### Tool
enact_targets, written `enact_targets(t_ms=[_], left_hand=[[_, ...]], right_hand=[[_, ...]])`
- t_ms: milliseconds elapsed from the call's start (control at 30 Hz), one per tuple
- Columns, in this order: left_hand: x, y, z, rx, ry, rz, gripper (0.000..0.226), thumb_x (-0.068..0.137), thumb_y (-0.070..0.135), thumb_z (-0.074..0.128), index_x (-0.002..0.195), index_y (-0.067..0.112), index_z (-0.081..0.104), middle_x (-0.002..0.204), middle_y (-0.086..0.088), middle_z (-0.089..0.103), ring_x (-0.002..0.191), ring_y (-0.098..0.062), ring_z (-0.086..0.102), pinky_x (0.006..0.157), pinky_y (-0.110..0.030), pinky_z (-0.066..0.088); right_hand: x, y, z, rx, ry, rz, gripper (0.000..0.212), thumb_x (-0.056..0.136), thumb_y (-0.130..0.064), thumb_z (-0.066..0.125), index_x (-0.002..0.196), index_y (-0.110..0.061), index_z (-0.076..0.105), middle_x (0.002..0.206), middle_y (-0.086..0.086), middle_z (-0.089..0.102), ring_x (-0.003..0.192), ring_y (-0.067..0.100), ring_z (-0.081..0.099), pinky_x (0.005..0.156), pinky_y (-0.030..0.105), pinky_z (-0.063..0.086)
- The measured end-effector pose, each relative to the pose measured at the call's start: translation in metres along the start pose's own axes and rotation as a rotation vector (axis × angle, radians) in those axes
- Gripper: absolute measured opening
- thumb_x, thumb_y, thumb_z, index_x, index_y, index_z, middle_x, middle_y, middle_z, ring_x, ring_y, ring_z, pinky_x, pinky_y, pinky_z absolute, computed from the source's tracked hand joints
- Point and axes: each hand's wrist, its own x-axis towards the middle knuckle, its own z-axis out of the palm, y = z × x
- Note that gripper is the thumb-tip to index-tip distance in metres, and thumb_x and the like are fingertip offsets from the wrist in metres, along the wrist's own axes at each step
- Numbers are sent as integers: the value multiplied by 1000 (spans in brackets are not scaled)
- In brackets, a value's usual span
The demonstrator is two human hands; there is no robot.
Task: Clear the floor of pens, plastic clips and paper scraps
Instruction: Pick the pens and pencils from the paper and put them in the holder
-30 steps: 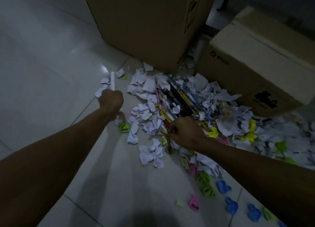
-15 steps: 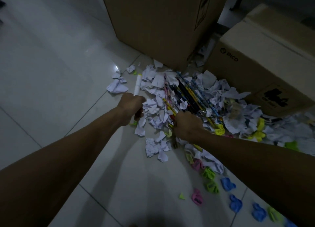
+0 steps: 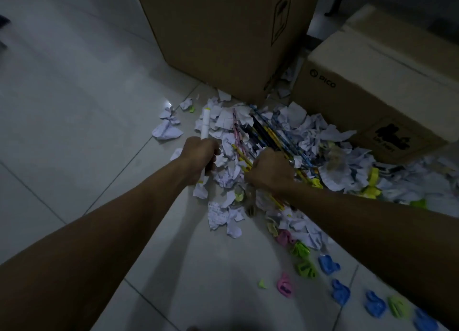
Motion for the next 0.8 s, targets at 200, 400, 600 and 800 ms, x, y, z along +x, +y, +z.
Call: enact_targets(t_ms=[200, 400, 600, 800], left_hand=[[-1, 3, 15, -19, -184, -24, 17, 89, 19, 61, 82, 5, 54, 64, -8, 39, 43, -17, 25, 43, -24, 25], [-17, 21, 35, 149, -419, 122, 21, 86, 24, 70, 88, 5, 62, 74, -10, 66, 42, -12, 46, 44, -25, 35], [-8, 13, 24, -9, -195, 140, 22, 98, 19, 54, 97, -2, 61, 57, -9, 43, 49, -19, 46, 46, -27, 43], [4, -5, -3, -218, -99, -44, 20, 100, 23, 49, 97, 5, 57, 47, -1, 30, 35, -15, 32, 39, -19, 30]], right_hand=[[14, -7, -56, 602, 14, 170, 18, 82, -11, 70, 72, -7, 56, 67, 18, 55, 59, 27, 56, 52, 41, 56], [20, -13, -78, 1013, -123, 254, 11, 90, -16, 67, 94, -5, 66, 81, 10, 64, 70, 21, 65, 62, 35, 56], [18, 7, -45, 690, -21, 158, 26, 89, -16, 66, 78, 7, 63, 69, 18, 63, 57, 27, 58, 58, 38, 55], [4, 11, -4, -157, -28, -78, 36, 73, -38, 81, 70, -14, 54, 80, 13, 61, 69, 29, 59, 64, 36, 53]])
